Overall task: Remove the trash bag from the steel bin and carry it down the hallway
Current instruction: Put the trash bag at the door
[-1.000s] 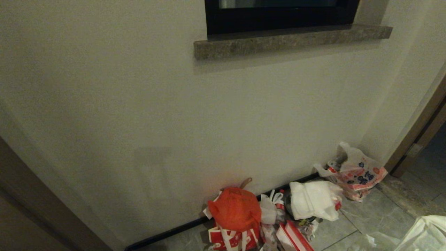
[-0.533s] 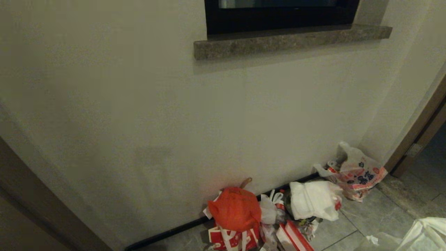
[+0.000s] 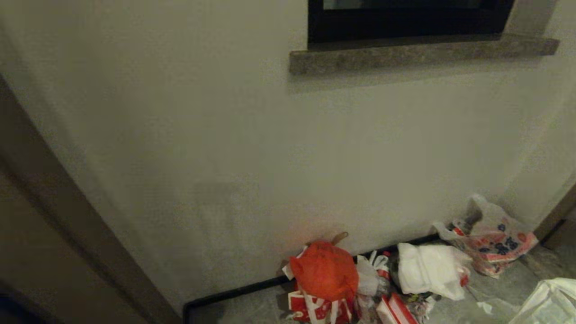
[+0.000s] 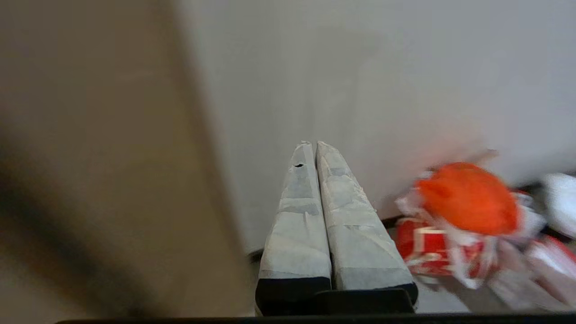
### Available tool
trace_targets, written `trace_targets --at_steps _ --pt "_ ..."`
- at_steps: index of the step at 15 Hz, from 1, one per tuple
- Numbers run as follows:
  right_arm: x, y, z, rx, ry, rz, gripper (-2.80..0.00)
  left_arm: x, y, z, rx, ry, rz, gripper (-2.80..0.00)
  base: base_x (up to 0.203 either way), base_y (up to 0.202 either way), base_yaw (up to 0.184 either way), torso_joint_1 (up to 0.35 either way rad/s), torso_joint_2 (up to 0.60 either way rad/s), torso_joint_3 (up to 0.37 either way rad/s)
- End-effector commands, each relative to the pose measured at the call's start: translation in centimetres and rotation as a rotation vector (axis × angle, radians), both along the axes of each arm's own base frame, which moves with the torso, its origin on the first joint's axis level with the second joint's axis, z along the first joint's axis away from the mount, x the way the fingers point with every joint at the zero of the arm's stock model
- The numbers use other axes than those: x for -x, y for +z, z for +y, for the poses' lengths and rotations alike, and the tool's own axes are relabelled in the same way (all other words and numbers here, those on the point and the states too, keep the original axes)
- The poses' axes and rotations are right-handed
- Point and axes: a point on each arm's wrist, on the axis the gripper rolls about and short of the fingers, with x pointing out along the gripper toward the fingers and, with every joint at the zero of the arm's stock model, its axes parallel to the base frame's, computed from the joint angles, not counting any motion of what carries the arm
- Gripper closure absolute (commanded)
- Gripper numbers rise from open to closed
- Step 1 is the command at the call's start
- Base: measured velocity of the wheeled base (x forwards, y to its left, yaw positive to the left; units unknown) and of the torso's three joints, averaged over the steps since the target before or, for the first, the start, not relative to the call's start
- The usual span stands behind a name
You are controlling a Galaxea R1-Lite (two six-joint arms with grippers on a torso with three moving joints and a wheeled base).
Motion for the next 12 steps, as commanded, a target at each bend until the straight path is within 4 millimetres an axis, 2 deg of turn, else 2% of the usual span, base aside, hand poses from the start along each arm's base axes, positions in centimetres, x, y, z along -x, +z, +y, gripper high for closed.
trace_targets --at_steps 1,5,12 --pt "-0.01 -0.01 0.0 0.001 0.0 0.002 0.0 -0.01 0.01 0.0 0.0 0.0 0.0 0.0 0.002 -0.01 0.177 -0.002 0.0 0.009" --pt "-0.03 -0.04 0.0 0.002 0.0 0.002 0.0 -0.01 0.01 0.0 0.0 0.0 0.0 0.0 0.001 -0.008 0.134 0.003 0.0 0.002" --pt "-0.01 -0.03 0.0 0.008 0.0 0.004 0.0 -0.01 0.01 0.0 0.0 0.0 0.0 0.0 0.0 0.0 0.0 0.0 0.0 0.0"
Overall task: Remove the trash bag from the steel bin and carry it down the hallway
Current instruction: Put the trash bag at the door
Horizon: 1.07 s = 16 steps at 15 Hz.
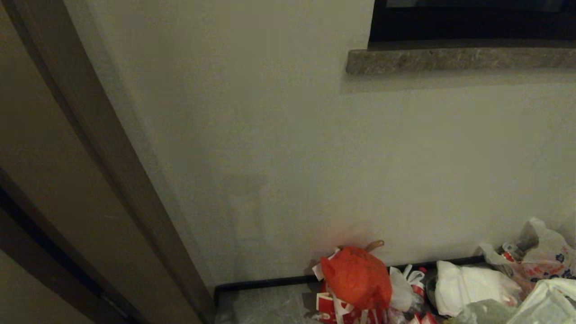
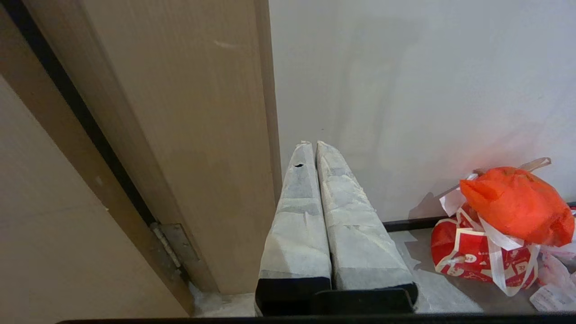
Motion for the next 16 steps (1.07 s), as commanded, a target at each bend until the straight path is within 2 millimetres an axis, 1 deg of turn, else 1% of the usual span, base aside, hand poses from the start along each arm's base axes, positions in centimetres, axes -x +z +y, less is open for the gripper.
trace_targets --at_steps 1,16 --pt "-0.01 0.04 0.0 -0.001 0.0 -0.002 0.0 -0.01 0.01 0.0 0.0 0.0 0.001 0.0 0.0 0.0 0.0 0.0 0.0 0.0" --pt "-0.01 0.02 0.0 -0.006 0.0 -0.001 0.0 -0.01 0.01 0.0 0.0 0.0 0.001 0.0 0.0 0.0 0.0 0.0 0.0 0.0"
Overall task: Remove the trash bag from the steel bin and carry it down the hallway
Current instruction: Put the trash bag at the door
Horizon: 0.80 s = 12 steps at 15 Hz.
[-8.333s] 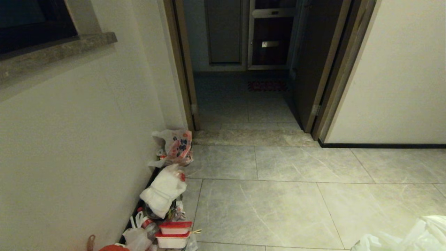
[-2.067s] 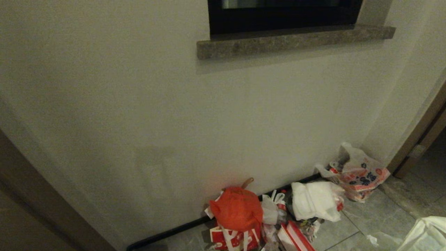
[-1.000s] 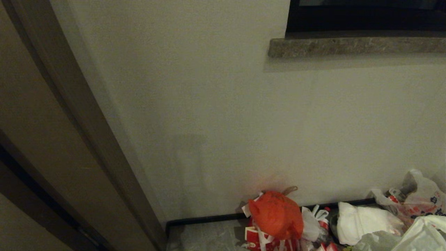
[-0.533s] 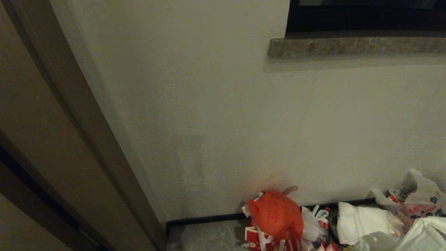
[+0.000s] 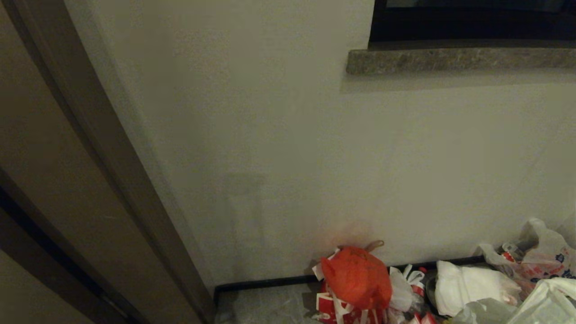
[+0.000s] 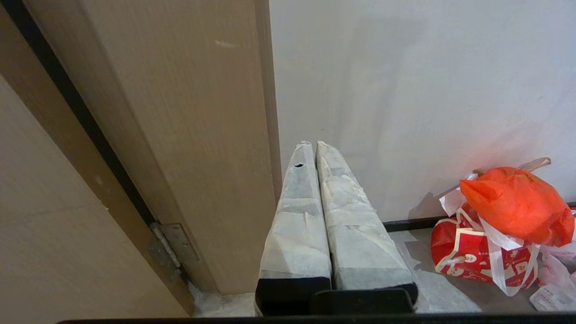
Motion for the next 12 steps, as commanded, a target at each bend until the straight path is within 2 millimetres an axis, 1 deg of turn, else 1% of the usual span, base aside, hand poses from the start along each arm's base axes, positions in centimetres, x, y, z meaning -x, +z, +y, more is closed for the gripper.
trace_targets --at_steps 1,3,5,12 --pt "-0.01 0.0 0.0 0.002 0.0 0.002 0.0 -0.01 0.01 0.0 0.0 0.0 0.0 0.0 0.0 0.0 0.0 0.0 0.0 0.0" --pt "-0.02 -0.01 0.0 -0.001 0.0 0.002 0.0 -0.01 0.01 0.0 0.002 0.0 0.0 0.0 0.0 0.0 0.0 0.0 0.0 0.0" --pt "-0.02 -0.02 0.0 -0.001 0.0 0.002 0.0 -0.01 0.01 0.0 0.003 0.002 0.0 0.0 0.0 0.0 0.0 0.0 0.0 -0.106" --pt "-0.02 -0.02 0.0 0.005 0.0 0.002 0.0 -0.01 0.01 0.0 0.004 0.002 0.0 0.0 0.0 0.0 0.0 0.004 0.0 -0.192"
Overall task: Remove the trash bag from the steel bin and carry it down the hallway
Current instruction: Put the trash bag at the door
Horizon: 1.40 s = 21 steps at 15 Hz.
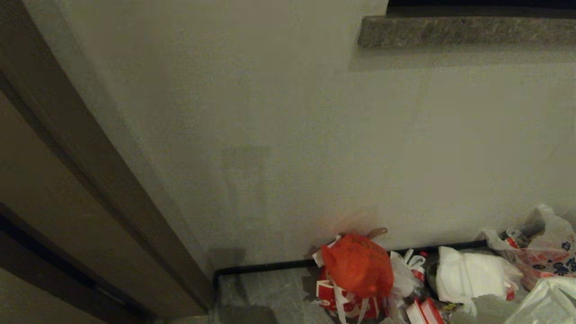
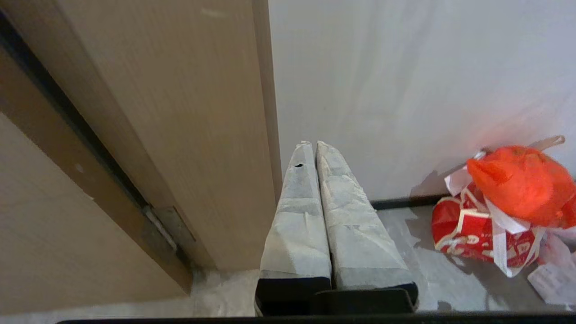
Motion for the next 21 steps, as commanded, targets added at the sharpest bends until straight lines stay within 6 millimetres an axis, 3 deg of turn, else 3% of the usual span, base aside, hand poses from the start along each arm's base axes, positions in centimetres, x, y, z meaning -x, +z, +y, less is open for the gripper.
trace_targets --at_steps 1,21 --pt "0.0 0.02 0.0 0.001 0.0 0.0 0.0 -0.01 0.01 0.0 0.0 0.0 0.0 0.0 0.0 0.0 0.0 0.002 0.0 -0.193" --pt "0.04 0.01 0.0 0.002 0.0 0.008 0.0 -0.01 0.01 0.0 -0.002 -0.001 0.0 0.0 0.0 0.0 0.0 0.003 0.0 -0.175"
